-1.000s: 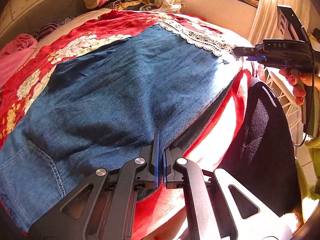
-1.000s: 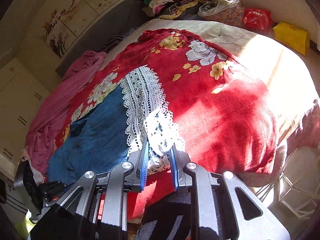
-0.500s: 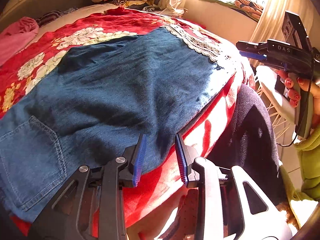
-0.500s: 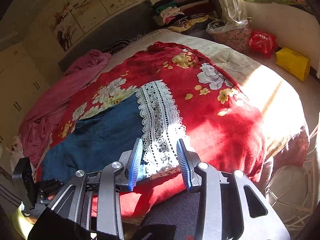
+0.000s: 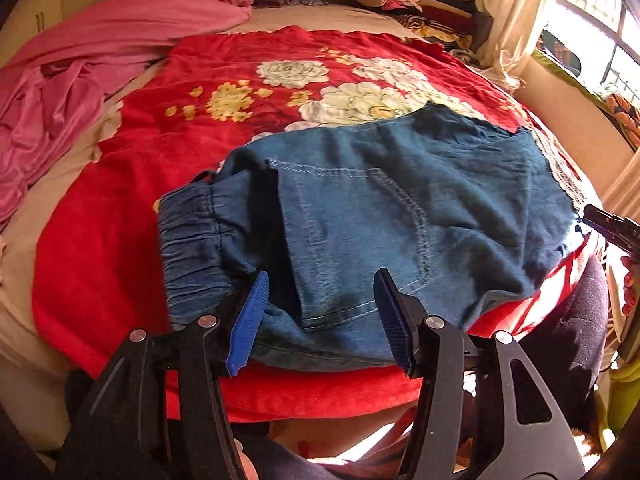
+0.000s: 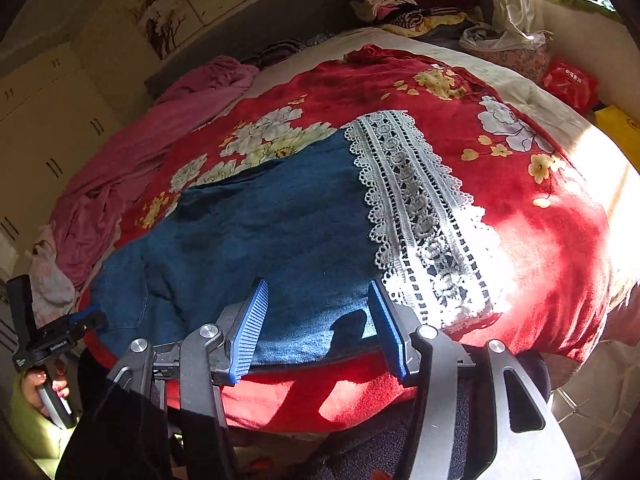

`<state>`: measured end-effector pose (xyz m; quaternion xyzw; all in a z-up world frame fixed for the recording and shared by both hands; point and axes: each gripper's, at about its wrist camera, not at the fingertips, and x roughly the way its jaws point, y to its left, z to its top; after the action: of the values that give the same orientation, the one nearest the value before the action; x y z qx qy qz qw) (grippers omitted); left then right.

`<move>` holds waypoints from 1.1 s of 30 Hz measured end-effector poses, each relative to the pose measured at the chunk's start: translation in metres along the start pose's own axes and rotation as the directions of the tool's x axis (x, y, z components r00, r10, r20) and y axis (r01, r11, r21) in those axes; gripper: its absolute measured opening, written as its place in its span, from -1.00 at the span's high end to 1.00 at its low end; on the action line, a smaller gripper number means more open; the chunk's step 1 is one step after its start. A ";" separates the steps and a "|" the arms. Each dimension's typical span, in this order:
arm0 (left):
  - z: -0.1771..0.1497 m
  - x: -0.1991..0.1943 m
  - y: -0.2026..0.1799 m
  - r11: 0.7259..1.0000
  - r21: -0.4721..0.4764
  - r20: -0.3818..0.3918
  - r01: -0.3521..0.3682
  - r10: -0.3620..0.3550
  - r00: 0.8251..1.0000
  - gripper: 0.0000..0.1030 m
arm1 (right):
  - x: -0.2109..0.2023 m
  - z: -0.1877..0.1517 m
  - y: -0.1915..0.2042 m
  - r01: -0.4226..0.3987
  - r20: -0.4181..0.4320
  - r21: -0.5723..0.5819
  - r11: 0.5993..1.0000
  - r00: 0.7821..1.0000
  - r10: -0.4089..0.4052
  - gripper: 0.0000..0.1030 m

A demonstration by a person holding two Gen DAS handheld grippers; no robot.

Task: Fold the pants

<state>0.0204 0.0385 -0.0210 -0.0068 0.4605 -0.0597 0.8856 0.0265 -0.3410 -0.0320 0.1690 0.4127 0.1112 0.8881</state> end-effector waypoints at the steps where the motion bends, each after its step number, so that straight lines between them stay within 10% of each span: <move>1: -0.001 0.005 0.006 1.000 -0.016 -0.005 -0.008 0.008 1.000 0.09 | 0.002 -0.001 -0.002 0.014 -0.010 0.002 1.000 1.000 -0.014 -0.07; 6: 0.008 0.019 0.024 0.993 -0.014 0.026 -0.114 0.114 0.993 0.09 | 0.008 -0.006 -0.015 0.004 -0.025 0.041 0.999 1.000 -0.003 -0.07; 15: 0.013 -0.004 0.021 0.996 -0.050 0.043 -0.073 0.076 0.996 0.05 | -0.002 -0.007 -0.013 -0.023 -0.008 0.013 1.000 1.000 0.023 -0.13; 21: 0.049 -0.038 -0.023 0.998 0.068 0.160 -0.013 0.002 0.987 -0.29 | -0.027 0.022 -0.029 -0.003 0.092 0.029 1.000 0.996 0.000 -0.22; 33: 0.133 0.042 -0.139 0.919 0.387 0.078 0.072 -0.110 0.991 -0.60 | -0.008 0.093 -0.049 0.057 0.107 -0.032 0.998 0.993 -0.054 -0.29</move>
<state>0.1389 -0.1103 0.0302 0.1418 0.3949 -0.1891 0.8878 0.0957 -0.4079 0.0105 0.1476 0.3674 0.0845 0.9144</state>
